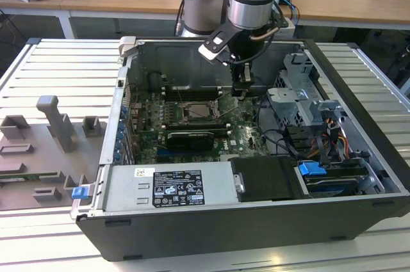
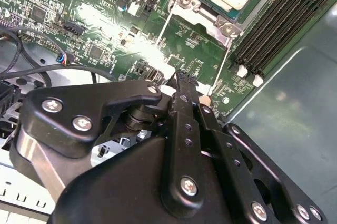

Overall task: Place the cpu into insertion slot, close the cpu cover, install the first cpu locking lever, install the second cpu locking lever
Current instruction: 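Close the cpu cover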

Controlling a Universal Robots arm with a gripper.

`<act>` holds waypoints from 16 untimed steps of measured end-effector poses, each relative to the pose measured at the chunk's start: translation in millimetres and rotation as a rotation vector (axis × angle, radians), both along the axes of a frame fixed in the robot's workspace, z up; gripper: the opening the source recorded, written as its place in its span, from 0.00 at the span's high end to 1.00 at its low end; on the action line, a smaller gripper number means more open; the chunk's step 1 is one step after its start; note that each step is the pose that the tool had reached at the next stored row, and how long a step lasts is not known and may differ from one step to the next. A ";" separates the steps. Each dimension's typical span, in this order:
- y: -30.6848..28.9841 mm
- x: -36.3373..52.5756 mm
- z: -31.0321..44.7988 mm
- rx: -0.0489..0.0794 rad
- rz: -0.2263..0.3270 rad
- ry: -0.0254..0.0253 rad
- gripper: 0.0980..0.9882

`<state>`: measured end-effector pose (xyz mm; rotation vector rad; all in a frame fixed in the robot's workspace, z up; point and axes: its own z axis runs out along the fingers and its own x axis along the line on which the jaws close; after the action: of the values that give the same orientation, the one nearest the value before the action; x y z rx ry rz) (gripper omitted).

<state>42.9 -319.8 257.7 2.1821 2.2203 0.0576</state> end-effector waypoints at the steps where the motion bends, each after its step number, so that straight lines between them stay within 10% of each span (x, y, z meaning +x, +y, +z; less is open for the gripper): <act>1: 0.0 0.6 -0.3 0.000 0.000 0.0000 0.99; 16: 2.1 19.0 -3.6 -0.002 0.000 0.0028 0.99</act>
<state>61.9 -317.7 254.1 2.1822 2.2211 0.0522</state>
